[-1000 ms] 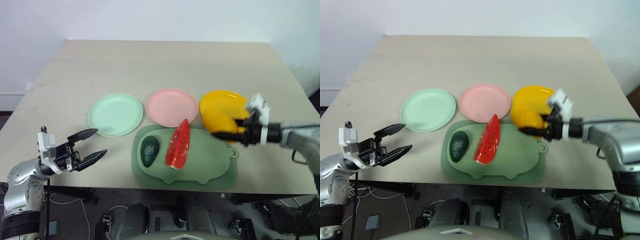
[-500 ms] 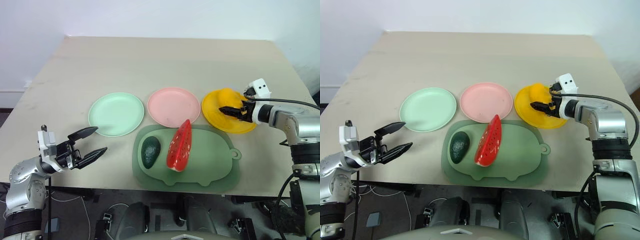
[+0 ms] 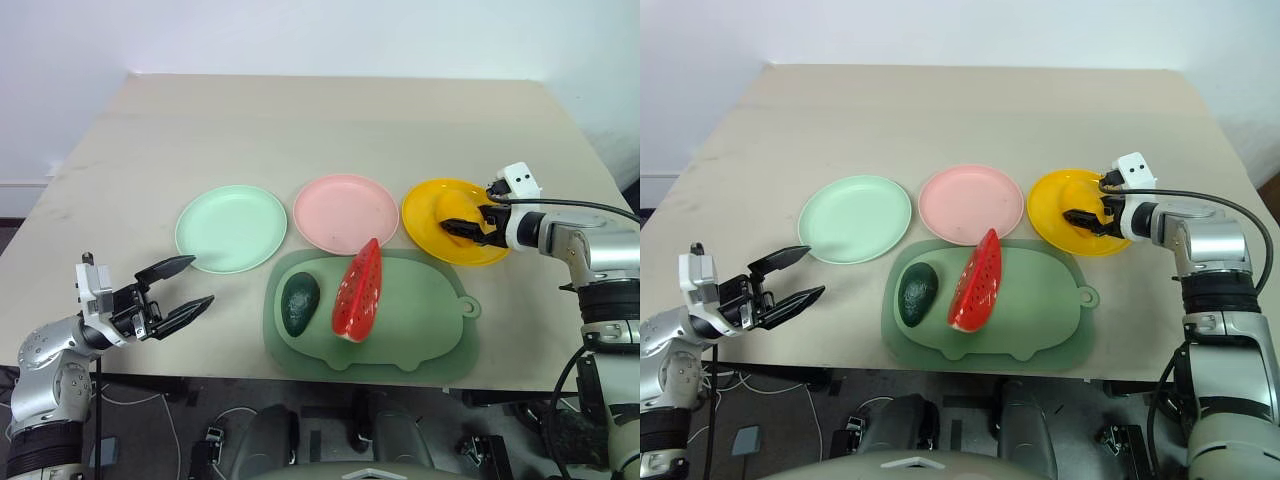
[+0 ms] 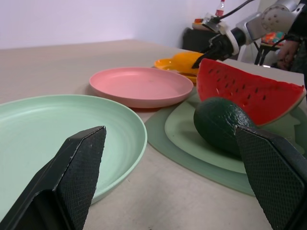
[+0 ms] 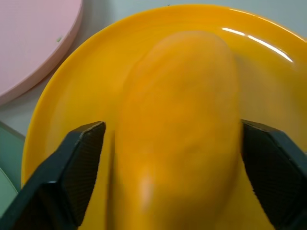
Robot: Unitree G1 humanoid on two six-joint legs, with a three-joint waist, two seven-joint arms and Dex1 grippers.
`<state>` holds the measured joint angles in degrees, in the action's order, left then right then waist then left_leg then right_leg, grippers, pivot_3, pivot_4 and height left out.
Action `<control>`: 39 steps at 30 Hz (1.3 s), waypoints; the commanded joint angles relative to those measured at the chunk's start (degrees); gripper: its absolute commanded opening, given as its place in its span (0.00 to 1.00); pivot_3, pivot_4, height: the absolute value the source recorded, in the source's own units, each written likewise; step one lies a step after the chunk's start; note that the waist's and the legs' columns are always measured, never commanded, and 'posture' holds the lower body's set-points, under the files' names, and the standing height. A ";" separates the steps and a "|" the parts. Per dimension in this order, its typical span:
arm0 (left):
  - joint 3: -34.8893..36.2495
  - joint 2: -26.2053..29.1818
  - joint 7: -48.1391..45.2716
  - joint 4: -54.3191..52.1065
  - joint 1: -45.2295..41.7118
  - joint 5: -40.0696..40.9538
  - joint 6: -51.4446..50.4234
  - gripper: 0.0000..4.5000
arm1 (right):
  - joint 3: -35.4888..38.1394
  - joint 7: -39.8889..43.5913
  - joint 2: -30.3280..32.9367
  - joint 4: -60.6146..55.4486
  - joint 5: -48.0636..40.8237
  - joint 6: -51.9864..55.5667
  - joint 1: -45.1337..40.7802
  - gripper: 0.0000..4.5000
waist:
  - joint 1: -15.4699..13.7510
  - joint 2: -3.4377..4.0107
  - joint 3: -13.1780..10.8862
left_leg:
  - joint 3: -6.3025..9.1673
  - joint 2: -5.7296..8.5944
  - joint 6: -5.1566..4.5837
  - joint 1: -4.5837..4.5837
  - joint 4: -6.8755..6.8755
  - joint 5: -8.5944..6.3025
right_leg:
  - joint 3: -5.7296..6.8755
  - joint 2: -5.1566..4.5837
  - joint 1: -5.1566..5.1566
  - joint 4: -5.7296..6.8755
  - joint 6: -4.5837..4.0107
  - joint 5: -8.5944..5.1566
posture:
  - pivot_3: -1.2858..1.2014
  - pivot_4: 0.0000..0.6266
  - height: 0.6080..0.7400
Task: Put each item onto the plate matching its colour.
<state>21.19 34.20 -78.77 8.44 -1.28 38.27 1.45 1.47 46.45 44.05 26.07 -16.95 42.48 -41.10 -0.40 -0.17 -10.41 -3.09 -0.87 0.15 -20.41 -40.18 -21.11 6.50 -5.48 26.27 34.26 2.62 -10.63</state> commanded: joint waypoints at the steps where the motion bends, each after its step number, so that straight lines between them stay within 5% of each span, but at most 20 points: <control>1: 0.64 0.32 -0.02 -1.12 -0.38 0.78 0.04 1.00 | 1.35 4.20 3.39 -0.81 0.35 -3.08 -2.71 0.99 | -0.02 0.01 0.00 | 0.00 0.00 0.00 -0.01 0.00 0.00 | 0.00 0.00 0.00 0.00 0.00 0.00 | 0.52 0.24 0.97; 13: 0.88 3.14 -4.74 1.11 -3.47 0.53 1.25 1.00 | -1.58 27.73 8.86 -2.19 0.33 -19.09 -10.45 0.99 | 0.25 0.02 -0.01 | -0.02 -0.01 0.02 0.03 -0.01 0.01 | 0.00 0.09 -0.01 -0.01 -0.03 0.02 | 0.52 0.24 0.97; 22: 1.50 6.86 -10.20 2.86 -4.99 1.24 0.41 1.00 | -0.37 44.33 8.01 -6.77 -4.19 -35.20 -3.86 0.99 | -0.02 0.02 -0.01 | -0.09 -0.01 0.35 0.00 -0.05 0.19 | 0.02 0.04 -0.02 -0.02 -0.02 0.03 | 0.52 0.24 0.97; 29: 1.99 7.53 -11.82 4.16 -4.45 0.09 2.25 1.00 | -9.18 46.05 11.23 -7.78 -4.25 -42.97 -5.09 0.99 | 0.15 0.02 -0.01 | -0.06 -0.02 0.43 0.05 -0.11 0.24 | 0.01 0.06 -0.03 0.08 -0.07 0.07 | 0.52 0.24 0.97; 39: 1.05 5.40 -9.13 1.41 -2.12 0.06 2.50 1.00 | -27.88 46.05 11.53 -6.70 -4.65 -56.91 -18.12 0.99 | 1.22 0.06 -0.03 | -0.01 -0.06 0.47 0.05 -0.19 0.26 | 0.00 0.08 0.03 0.16 -0.15 0.12 | 0.52 0.24 0.97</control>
<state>21.42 39.25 -88.26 11.65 -3.81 37.71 4.00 -24.99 92.40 55.59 20.26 -21.05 -12.11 -56.07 0.82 -0.10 -10.44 -3.11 -0.94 0.62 -20.36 -40.37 -20.85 6.49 -5.40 26.31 34.44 2.46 -10.50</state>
